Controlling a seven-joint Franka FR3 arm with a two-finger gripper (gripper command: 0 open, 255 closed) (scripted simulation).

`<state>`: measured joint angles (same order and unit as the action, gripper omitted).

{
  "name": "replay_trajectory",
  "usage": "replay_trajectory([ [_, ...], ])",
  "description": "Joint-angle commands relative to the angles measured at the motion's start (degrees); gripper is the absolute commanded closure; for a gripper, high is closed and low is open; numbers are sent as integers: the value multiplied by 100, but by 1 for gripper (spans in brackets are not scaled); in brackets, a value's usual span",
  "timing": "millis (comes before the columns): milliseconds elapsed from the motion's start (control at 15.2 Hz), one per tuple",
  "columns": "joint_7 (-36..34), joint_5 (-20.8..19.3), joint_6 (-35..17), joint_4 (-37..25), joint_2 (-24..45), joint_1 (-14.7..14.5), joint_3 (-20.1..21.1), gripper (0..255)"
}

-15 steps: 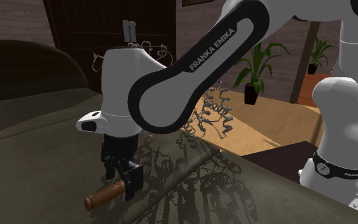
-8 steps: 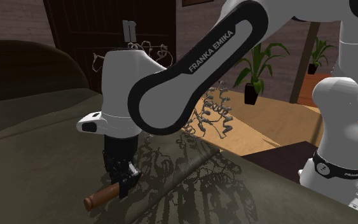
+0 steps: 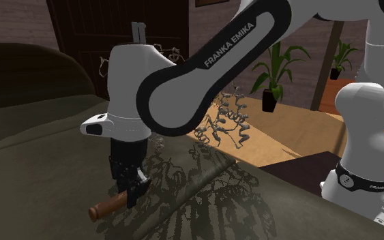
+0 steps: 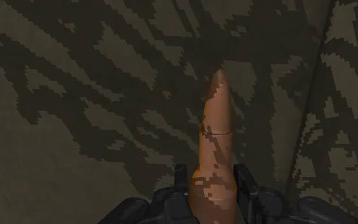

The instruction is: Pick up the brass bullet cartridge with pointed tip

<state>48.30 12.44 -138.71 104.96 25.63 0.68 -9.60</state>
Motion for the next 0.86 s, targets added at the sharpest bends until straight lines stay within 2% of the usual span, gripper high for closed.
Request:
replay_trajectory([
  [0,-32,-36,117,-13,-105,-15,-20,255],
  [792,-175,-196,743,-257,-498,-59,-97,255],
])
